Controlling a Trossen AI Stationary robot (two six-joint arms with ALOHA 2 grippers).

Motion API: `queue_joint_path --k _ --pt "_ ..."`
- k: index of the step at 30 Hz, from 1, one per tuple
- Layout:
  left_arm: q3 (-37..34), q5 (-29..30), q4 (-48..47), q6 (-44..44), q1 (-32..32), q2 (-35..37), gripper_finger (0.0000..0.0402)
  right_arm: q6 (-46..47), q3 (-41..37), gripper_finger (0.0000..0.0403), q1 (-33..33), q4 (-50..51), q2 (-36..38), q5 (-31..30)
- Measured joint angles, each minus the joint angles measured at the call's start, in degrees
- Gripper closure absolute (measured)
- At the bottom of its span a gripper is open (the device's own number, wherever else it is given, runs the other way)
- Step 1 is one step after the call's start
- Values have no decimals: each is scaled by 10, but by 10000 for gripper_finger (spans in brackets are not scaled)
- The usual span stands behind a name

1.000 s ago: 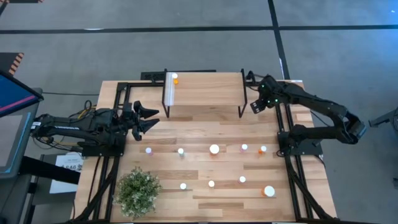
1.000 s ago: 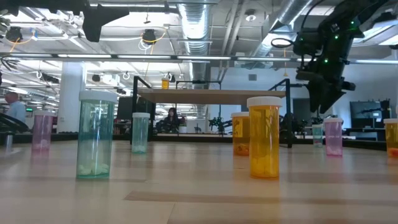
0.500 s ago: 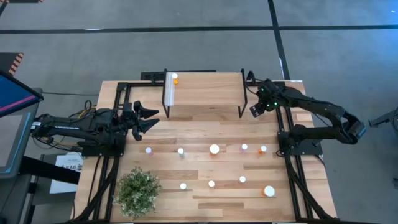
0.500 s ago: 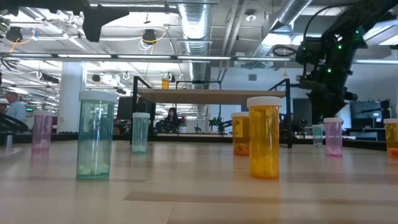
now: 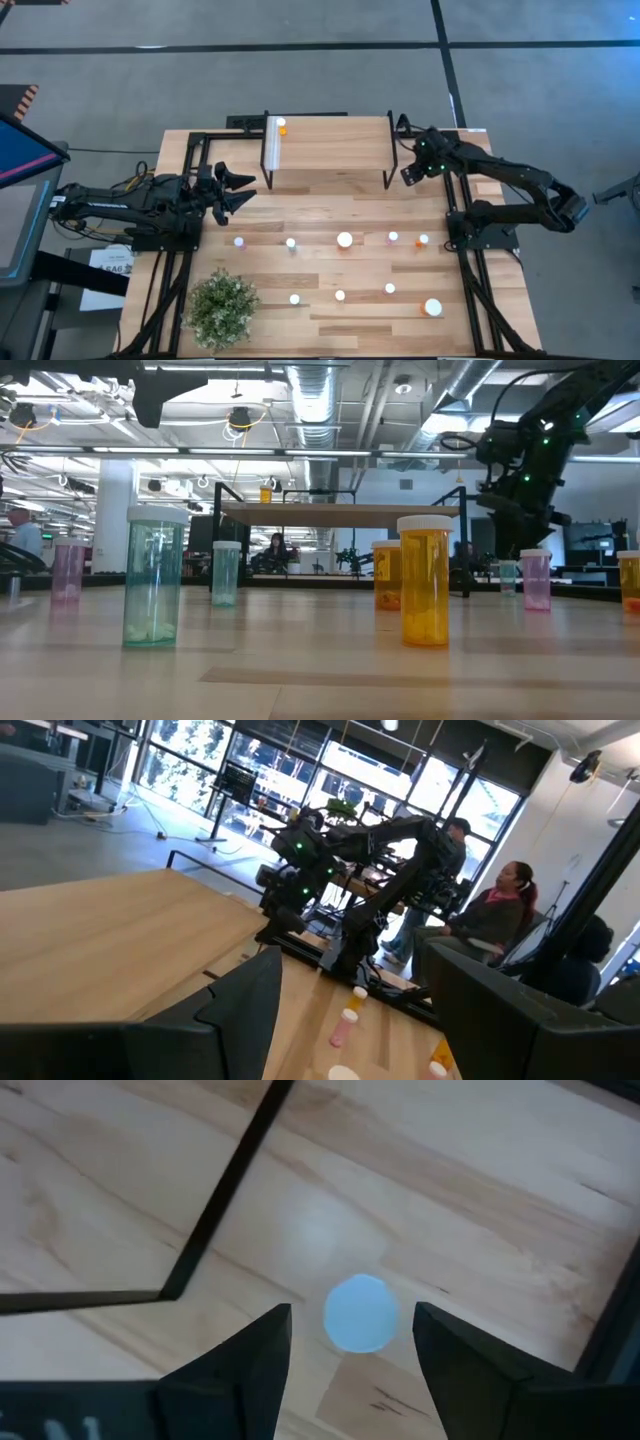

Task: Pick and place medicine bottles onto shelf by color
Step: Put the blue pill bottle on the shelf

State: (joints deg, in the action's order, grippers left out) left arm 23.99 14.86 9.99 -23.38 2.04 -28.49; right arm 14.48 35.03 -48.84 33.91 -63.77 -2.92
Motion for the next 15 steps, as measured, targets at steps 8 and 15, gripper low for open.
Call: queue_joint_path --k 8,15 --pt "0 1 0 0 0 0 168 -1 0 171 -18 -2 0 0" --pt "0 1 0 0 0 0 168 -3 0 181 -12 -13 -3 0"
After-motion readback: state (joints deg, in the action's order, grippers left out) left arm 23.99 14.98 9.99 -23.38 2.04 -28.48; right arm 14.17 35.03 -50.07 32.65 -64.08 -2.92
